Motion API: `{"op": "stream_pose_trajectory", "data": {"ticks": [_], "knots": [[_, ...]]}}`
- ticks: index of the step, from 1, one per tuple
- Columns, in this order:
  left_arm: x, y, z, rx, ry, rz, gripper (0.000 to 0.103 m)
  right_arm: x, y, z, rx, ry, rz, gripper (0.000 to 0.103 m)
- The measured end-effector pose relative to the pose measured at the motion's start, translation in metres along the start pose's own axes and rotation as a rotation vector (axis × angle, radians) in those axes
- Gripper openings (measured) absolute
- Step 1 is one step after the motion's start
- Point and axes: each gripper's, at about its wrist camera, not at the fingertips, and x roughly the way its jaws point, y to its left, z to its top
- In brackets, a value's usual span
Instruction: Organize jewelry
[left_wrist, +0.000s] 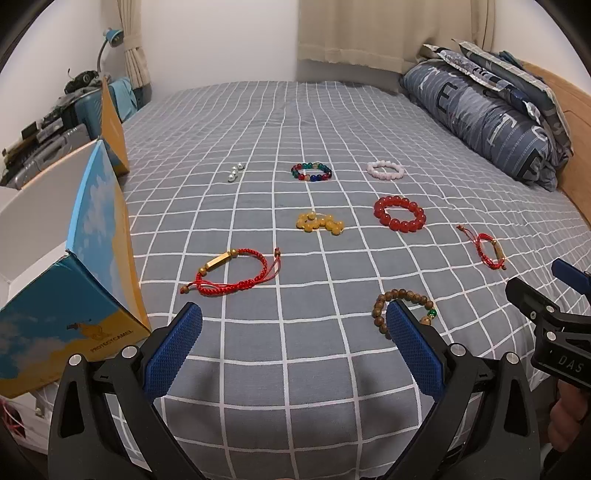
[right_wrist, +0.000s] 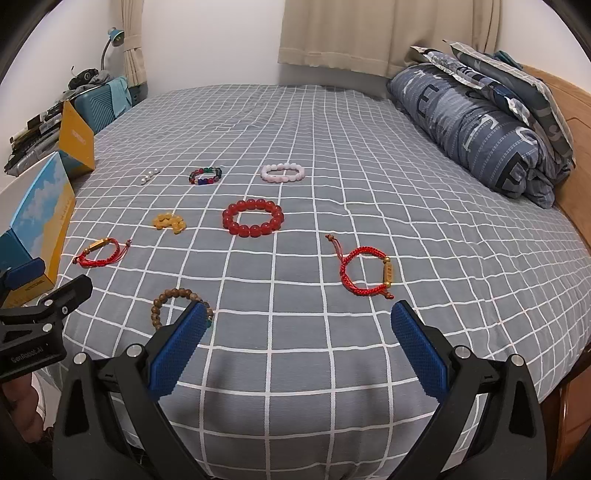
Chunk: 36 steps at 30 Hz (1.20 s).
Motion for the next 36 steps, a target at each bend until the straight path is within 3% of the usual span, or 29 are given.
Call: {"op": "stream_pose_trajectory", "data": {"ticks": [36], "knots": [[-0.0047, -0.0003, -0.0007, -0.005, 0.001, 0.018, 0.097, -0.0054, 0.0052, 0.0010, 0.006, -0.018, 0.005, 0.096]]}}
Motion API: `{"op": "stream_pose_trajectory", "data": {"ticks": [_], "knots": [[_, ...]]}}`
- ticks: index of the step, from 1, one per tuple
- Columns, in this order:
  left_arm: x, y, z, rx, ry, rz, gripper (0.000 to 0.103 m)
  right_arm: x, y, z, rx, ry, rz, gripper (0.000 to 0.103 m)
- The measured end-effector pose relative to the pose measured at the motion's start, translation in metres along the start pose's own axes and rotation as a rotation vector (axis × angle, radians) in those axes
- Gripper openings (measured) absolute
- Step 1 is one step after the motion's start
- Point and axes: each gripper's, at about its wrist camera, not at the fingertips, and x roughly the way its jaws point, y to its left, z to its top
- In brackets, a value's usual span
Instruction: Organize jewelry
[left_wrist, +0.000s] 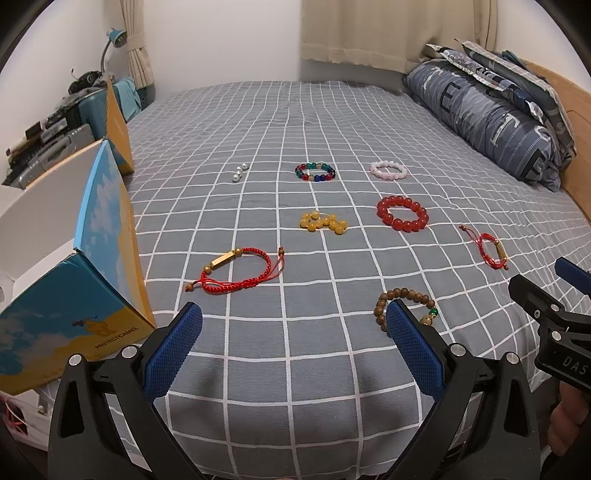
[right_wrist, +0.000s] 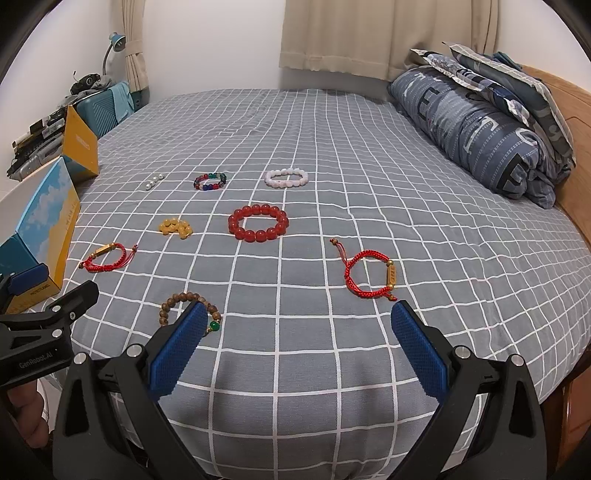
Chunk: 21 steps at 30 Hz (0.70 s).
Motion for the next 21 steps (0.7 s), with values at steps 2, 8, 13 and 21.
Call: {"op": "stream_pose_trajectory", "data": {"ticks": [2, 8, 13, 21], "knots": [[0.000, 0.000, 0.000, 0.001, 0.000, -0.001, 0.097, 0.000, 0.000, 0.000, 0.001, 0.000, 0.000, 0.096], [0.000, 0.000, 0.000, 0.001, -0.001, 0.000, 0.097, 0.000, 0.000, 0.000, 0.000, -0.001, 0.001, 0.096], [0.002, 0.000, 0.002, -0.005, 0.006, -0.006, 0.097, -0.001, 0.000, 0.001, -0.001, -0.003, 0.001, 0.096], [0.037, 0.009, 0.051, -0.021, 0.035, -0.050, 0.097, 0.019, -0.016, 0.025, 0.007, 0.016, -0.013, 0.096]]}}
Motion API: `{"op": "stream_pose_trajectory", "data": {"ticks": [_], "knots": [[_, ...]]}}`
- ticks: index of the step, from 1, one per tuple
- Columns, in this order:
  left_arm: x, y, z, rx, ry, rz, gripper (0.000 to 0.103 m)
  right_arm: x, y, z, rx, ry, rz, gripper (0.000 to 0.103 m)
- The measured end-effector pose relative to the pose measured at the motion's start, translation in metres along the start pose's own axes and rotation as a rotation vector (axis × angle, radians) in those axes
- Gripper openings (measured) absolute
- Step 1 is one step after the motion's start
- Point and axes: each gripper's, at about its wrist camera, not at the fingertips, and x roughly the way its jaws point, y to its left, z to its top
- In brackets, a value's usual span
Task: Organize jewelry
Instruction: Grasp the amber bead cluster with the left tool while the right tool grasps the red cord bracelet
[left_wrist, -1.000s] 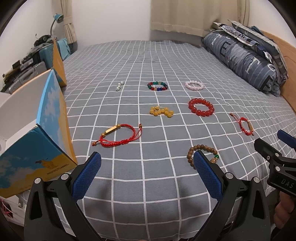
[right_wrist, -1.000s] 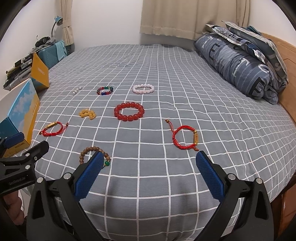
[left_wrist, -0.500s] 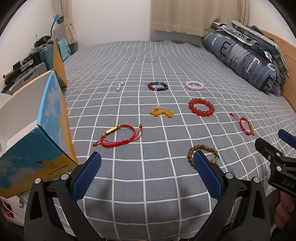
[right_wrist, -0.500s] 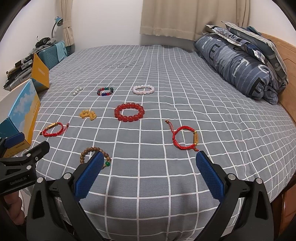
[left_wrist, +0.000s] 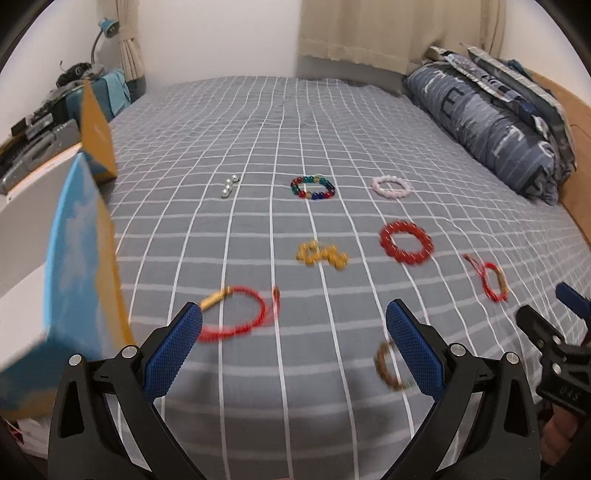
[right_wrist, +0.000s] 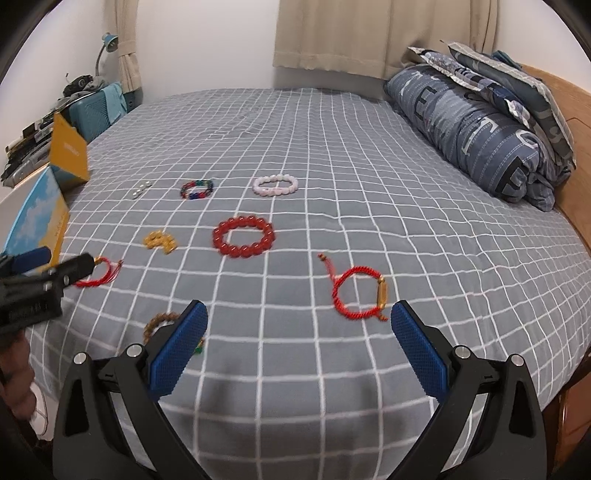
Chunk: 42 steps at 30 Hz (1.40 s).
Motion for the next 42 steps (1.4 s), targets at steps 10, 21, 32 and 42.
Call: {"op": "stream_pose_trajectory", "data": {"ticks": [10, 21, 32, 42], "knots": [[0.091, -0.015, 0.042, 0.027, 0.094, -0.003, 0.097, 0.084, -0.033, 0.021, 0.027, 0.108, -0.023, 0.093], [0.140, -0.035, 0.043, 0.060, 0.167, -0.004, 0.086, 0.129, -0.050, 0.014, 0.075, 0.198, -0.010, 0.078], [0.138, -0.037, 0.045, 0.059, 0.170, -0.027, 0.031, 0.129, -0.052, 0.014, 0.103, 0.232, 0.019, 0.033], [0.131, -0.036, 0.050, 0.076, 0.184, -0.068, 0.016, 0.124, -0.053, 0.016, 0.117, 0.238, -0.001, 0.008]]}}
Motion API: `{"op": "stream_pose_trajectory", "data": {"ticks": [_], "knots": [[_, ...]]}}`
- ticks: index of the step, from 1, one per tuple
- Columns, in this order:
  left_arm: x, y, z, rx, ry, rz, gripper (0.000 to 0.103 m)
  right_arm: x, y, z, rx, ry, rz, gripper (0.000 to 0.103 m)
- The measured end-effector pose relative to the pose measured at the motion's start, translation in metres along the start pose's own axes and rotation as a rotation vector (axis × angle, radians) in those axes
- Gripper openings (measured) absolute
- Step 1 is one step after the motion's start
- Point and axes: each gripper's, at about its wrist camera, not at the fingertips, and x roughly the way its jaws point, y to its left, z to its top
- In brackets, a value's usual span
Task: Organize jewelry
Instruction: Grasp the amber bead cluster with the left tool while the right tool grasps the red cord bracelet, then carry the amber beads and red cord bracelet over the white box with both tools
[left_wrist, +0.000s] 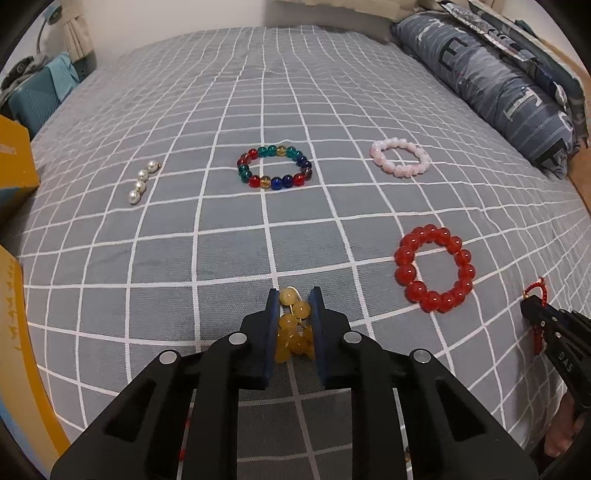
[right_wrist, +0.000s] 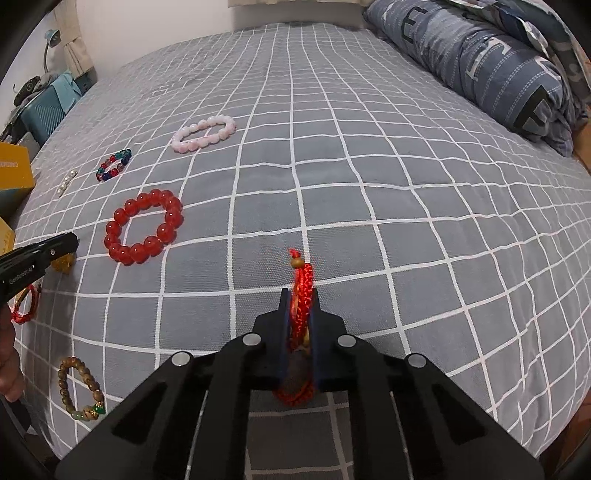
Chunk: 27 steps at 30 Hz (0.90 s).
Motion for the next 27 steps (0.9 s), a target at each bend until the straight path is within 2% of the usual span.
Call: {"op": "stream_pose_trajectory", "data": {"ticks": [27], "knots": [[-0.043, 0.002, 0.008, 0.020, -0.041, -0.008, 0.016, -0.037, 0.011, 0.016, 0.001, -0.076, 0.007, 0.005]]}}
